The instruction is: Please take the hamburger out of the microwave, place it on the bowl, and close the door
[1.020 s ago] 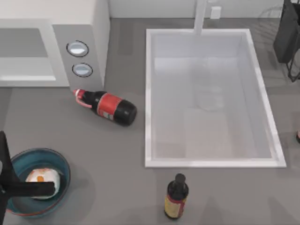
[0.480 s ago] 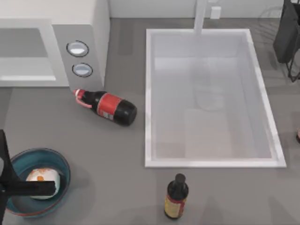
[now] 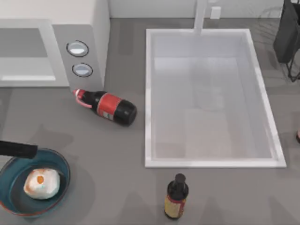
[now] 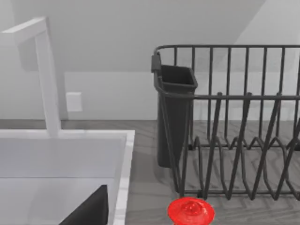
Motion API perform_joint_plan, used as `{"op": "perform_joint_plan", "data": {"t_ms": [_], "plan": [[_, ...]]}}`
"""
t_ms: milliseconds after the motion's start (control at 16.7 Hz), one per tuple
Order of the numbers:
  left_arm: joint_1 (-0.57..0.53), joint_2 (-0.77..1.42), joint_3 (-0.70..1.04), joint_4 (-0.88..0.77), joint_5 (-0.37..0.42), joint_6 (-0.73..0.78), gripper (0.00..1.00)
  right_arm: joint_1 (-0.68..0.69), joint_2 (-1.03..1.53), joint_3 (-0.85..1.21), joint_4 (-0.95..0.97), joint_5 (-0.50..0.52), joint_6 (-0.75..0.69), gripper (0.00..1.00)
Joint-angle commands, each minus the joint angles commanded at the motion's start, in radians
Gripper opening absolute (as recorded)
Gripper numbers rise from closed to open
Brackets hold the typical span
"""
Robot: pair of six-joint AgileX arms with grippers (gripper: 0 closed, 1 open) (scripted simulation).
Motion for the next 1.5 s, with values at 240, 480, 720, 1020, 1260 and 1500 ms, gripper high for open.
{"op": "perform_joint_plan", "data": {"t_ms": [240,480,720,1020,1260,1500], "plan": [[0.352,0.3,0.239,-0.139,0.291,0.157,0.0,0.0,0.0,0.0,0.0,0.0,0.0,1.0],[0.725,0.614,0.486,-0.284,0.593,0.331,0.0,0.0,0.0,0.0,0.0,0.0,0.0,1.0],[1.071,0.902,0.711,-0.418,0.866,0.496,0.0,0.0,0.0,0.0,0.0,0.0,0.0,1.0],[1.388,1.166,0.913,-0.541,1.111,0.648,0.0,0.0,0.0,0.0,0.0,0.0,0.0,1.0],[1.493,1.253,0.979,-0.581,1.191,0.698,0.0,0.0,0.0,0.0,0.0,0.0,0.0,1.0],[1.493,1.253,0.979,-0.581,1.191,0.698,0.0,0.0,0.0,0.0,0.0,0.0,0.0,1.0]]}}
